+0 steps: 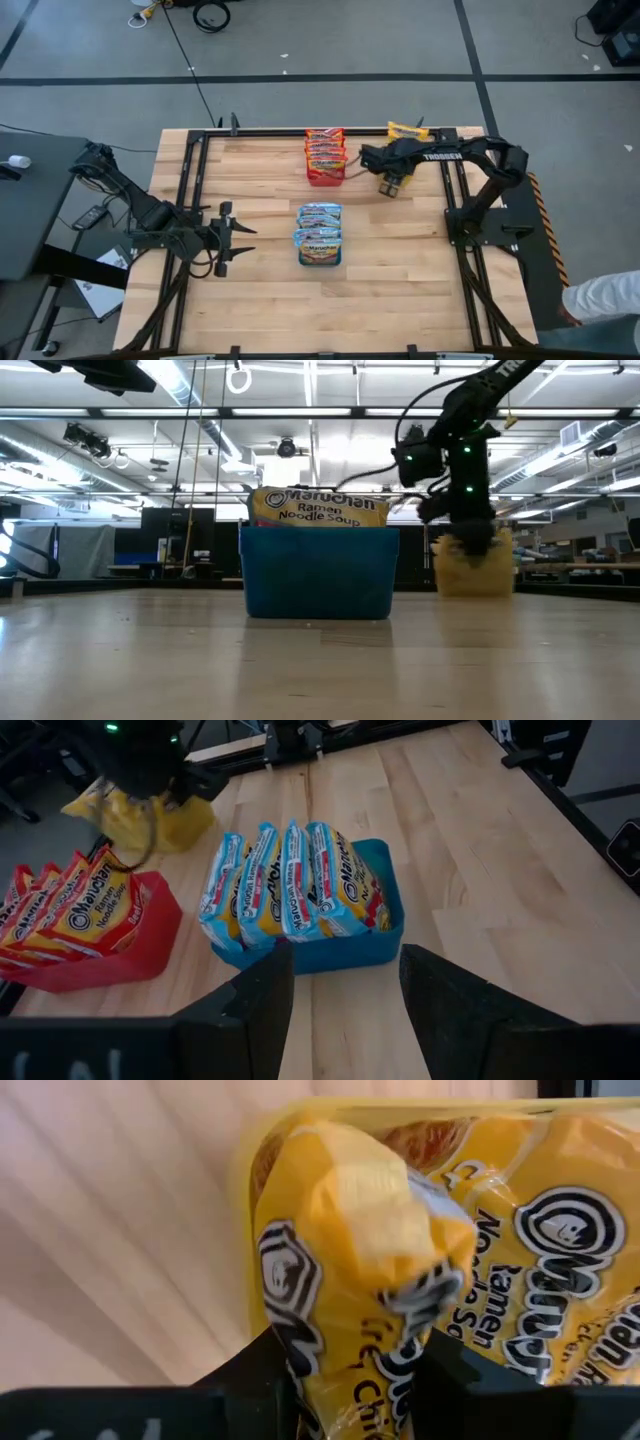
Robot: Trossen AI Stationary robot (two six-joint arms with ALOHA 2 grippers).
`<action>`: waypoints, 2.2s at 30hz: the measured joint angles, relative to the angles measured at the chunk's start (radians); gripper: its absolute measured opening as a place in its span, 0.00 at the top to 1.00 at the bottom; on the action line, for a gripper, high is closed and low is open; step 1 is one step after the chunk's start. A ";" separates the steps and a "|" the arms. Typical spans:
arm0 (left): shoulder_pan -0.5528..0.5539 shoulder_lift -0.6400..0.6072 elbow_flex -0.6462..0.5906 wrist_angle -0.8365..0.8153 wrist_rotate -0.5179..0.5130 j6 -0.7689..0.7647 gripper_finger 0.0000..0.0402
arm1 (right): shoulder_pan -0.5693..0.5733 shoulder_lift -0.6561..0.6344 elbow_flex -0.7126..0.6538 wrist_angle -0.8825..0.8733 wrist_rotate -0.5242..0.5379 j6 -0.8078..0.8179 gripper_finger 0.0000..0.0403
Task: Sort Maruchan noodles
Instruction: Put the yellow noodle pack into the yellow bin, then return to Home Position
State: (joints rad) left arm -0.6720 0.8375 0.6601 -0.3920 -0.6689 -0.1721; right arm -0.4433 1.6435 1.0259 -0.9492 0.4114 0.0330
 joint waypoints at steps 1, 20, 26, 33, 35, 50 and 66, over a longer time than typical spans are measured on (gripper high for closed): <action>0.000 0.000 0.000 0.000 0.000 0.000 0.53 | 0.003 -0.011 -0.018 -0.018 0.025 -0.008 0.67; 0.001 0.000 0.000 0.002 -0.011 0.001 0.53 | 0.023 -0.109 -0.133 -0.405 0.328 -0.134 0.45; 0.001 -0.013 0.000 0.002 -0.036 0.022 0.53 | 0.100 -0.159 -0.065 -0.371 0.273 -0.078 0.41; 0.001 -0.077 0.000 0.007 -0.034 0.018 0.53 | 0.102 -0.309 -0.129 0.119 0.035 -0.144 0.44; 0.002 -0.083 0.000 0.010 -0.034 0.001 0.53 | 0.073 -0.335 -0.184 0.204 0.032 -0.161 0.45; 0.148 -0.087 0.000 0.064 -0.030 -0.053 0.58 | -0.014 -0.385 -0.279 0.237 0.024 -0.156 0.45; 0.399 -0.205 -0.269 0.395 0.204 0.002 0.83 | 0.153 -0.604 -0.509 1.033 -0.316 -0.027 0.51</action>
State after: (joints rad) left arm -0.2734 0.6323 0.3910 0.0031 -0.4651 -0.1697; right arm -0.2900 1.0393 0.5173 0.0836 0.0950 0.0061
